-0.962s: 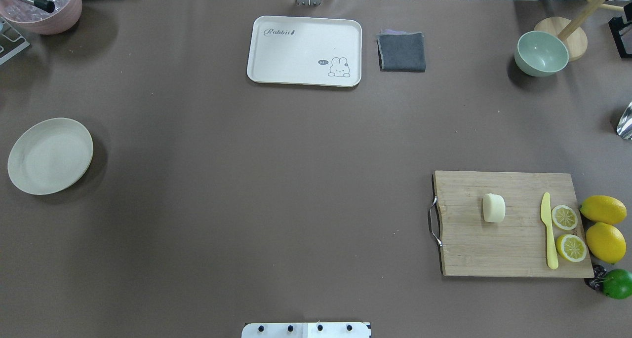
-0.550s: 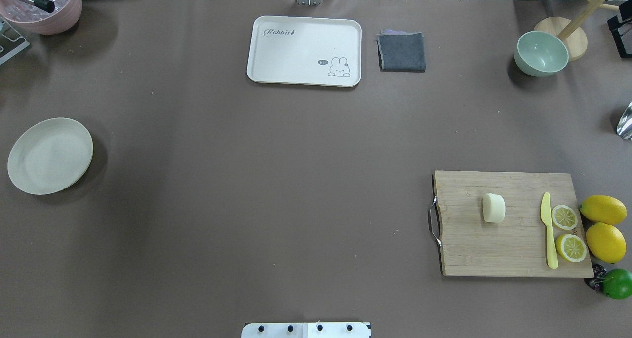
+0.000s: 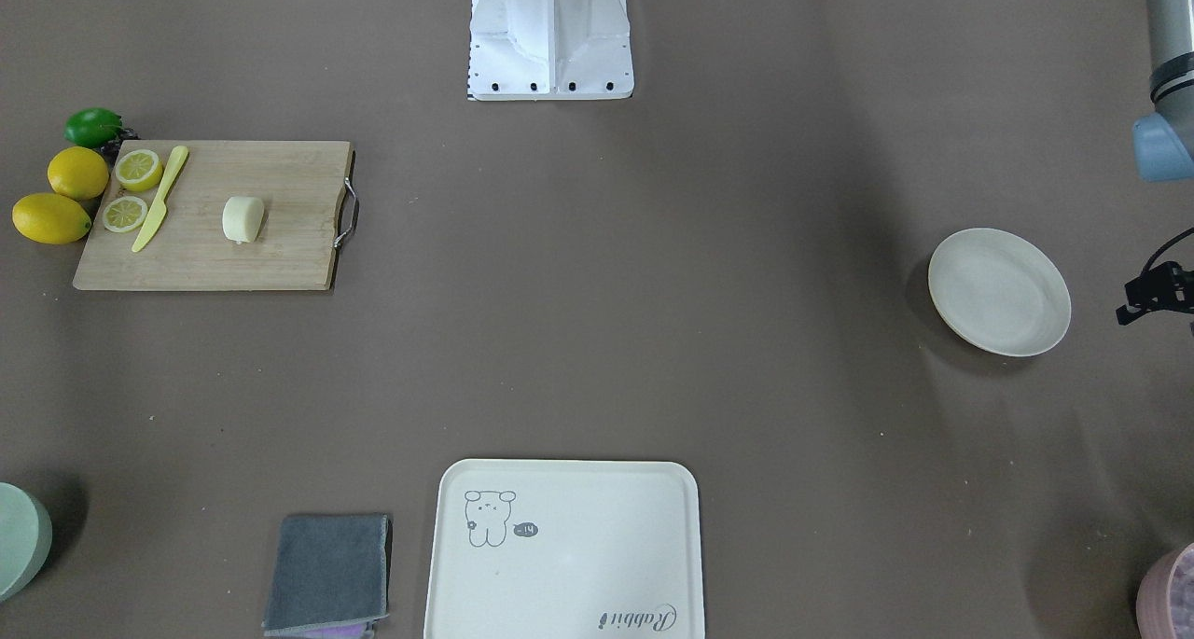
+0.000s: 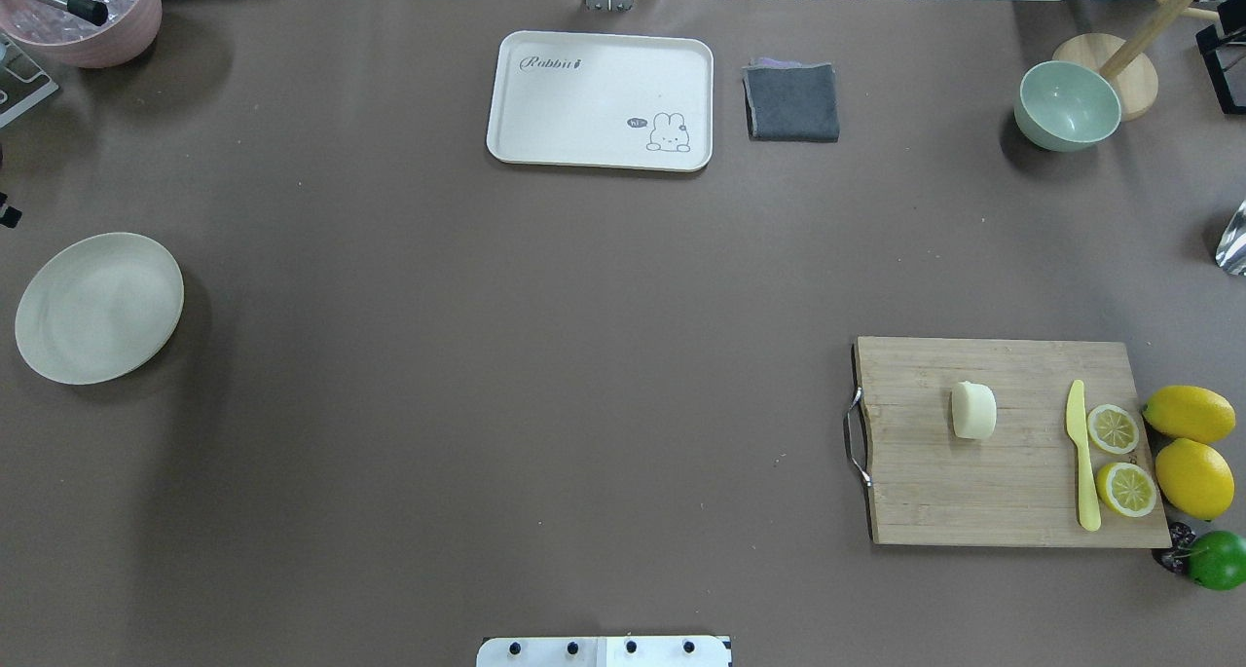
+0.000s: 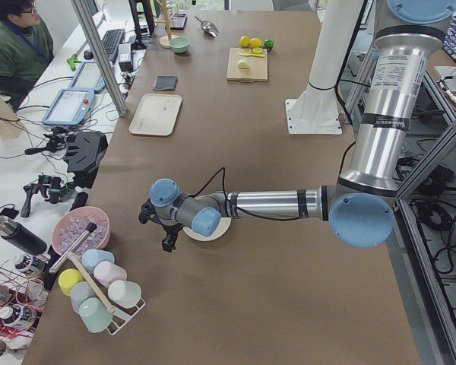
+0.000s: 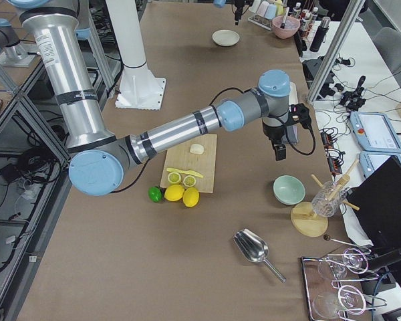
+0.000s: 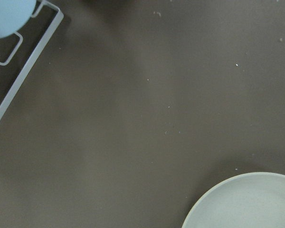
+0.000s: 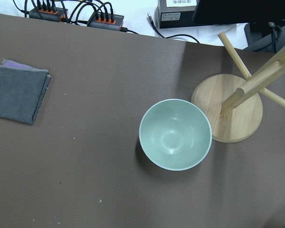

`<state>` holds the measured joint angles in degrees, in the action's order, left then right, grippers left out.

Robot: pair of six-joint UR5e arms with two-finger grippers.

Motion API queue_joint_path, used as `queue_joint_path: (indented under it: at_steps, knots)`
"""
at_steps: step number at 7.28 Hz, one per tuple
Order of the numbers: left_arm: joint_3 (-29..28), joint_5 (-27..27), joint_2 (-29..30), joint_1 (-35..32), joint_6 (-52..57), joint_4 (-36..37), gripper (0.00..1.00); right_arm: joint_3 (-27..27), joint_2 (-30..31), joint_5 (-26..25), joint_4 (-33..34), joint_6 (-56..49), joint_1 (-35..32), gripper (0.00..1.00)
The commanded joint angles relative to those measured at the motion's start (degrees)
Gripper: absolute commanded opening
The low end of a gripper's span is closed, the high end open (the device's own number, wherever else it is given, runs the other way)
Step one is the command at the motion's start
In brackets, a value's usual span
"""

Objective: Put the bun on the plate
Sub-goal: 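Reach the left gripper down to the rim of the white plate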

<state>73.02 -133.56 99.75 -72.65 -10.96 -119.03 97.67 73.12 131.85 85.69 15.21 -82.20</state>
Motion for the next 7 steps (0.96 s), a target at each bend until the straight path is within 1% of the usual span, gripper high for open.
queue_joint_path:
  at_steps: [1, 2, 3, 4, 5, 7]
  knots:
    - [-0.4, 0.1, -0.2, 2.6, 0.1, -1.5, 0.95, 0.0, -0.4, -0.2, 0.0, 0.0, 0.1, 1.0]
    - [-0.5, 0.0, -0.3, 2.8, 0.2, -1.8, 0.86, 0.4, -0.4, -0.2, 0.0, 0.0, 0.1, 1.0]
    - [-0.5, 0.1, -0.2, 3.7, 0.2, -1.9, 0.85, 1.0, -0.3, -0.2, 0.0, 0.1, 0.1, 1.0]
    - [-0.5, 0.1, -0.3, 4.4, 0.2, -1.9, 0.81, 1.1, -0.3, -0.2, 0.0, 0.4, 0.1, 1.0]
    - [-0.7, 0.1, -0.3, 4.7, 0.2, -1.9, 0.73, 1.2, -0.3, -0.2, 0.0, 0.4, 0.1, 1.0]
    - [-0.5, 0.1, -0.4, 5.2, 0.2, -2.3, 0.72, 1.3, -0.3, -0.3, 0.0, 0.4, 0.1, 1.0]
